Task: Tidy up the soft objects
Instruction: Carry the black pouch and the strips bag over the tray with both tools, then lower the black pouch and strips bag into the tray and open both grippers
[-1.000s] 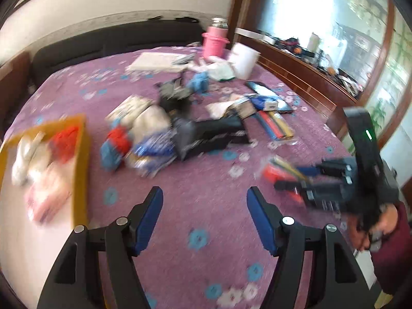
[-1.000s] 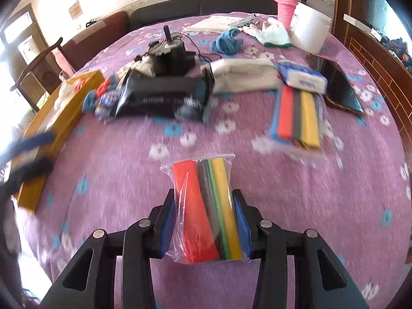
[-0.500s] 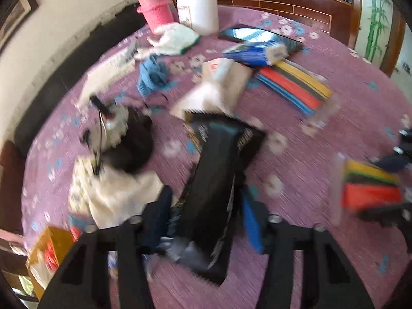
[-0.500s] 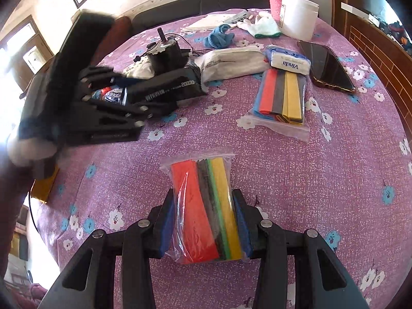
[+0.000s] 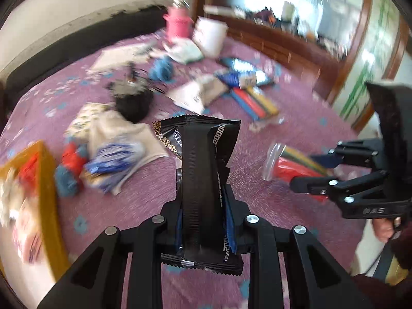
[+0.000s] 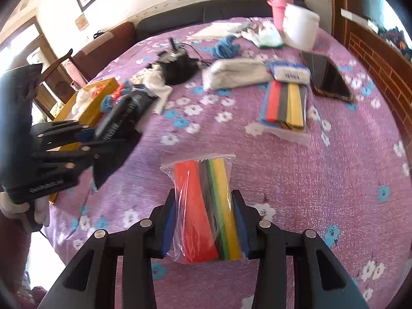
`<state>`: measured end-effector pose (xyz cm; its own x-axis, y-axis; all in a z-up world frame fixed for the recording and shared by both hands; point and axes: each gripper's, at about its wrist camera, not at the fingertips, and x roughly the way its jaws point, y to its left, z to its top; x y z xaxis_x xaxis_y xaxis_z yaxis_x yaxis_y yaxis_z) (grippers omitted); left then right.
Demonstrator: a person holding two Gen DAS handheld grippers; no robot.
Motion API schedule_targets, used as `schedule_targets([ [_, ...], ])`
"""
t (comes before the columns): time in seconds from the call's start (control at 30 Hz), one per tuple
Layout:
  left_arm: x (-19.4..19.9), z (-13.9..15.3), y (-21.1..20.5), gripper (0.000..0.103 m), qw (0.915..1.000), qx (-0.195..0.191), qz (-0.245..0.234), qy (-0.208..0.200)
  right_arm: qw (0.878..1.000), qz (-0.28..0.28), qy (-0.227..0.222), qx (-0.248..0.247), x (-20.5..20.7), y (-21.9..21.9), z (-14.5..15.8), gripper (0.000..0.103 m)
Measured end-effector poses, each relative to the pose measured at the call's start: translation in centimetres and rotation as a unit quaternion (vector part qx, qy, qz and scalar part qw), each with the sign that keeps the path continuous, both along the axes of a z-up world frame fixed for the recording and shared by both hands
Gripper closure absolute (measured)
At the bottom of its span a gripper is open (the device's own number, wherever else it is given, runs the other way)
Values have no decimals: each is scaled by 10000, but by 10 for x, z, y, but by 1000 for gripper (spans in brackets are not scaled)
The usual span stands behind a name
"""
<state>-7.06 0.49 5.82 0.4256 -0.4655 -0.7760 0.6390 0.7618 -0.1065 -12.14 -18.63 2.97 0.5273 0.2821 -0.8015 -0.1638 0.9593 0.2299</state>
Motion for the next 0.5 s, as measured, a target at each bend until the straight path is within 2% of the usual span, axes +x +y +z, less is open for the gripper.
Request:
schedule_targets([
  [0.1, -7, 18, 46, 78, 9985, -376, 388, -16, 9997, 182, -150, -61, 1, 20, 17, 60],
  [0.17, -5, 27, 83, 78, 9962, -343, 795, -130, 9992, 330, -204, -31, 3, 36, 26, 60],
  [0.23, 2, 32, 120, 78, 9916, -137, 1260, -254, 9981, 564, -248, 29, 10, 60, 35, 60],
  [0.33, 18, 33, 180, 78, 9794, 168, 1992, -269, 9954, 914, -292, 75, 21, 100, 47, 59],
  [0.5, 53, 25, 248, 78, 9573, 492, 2846, -115, 9883, 1475, -289, 255, 45, 173, 60, 59],
])
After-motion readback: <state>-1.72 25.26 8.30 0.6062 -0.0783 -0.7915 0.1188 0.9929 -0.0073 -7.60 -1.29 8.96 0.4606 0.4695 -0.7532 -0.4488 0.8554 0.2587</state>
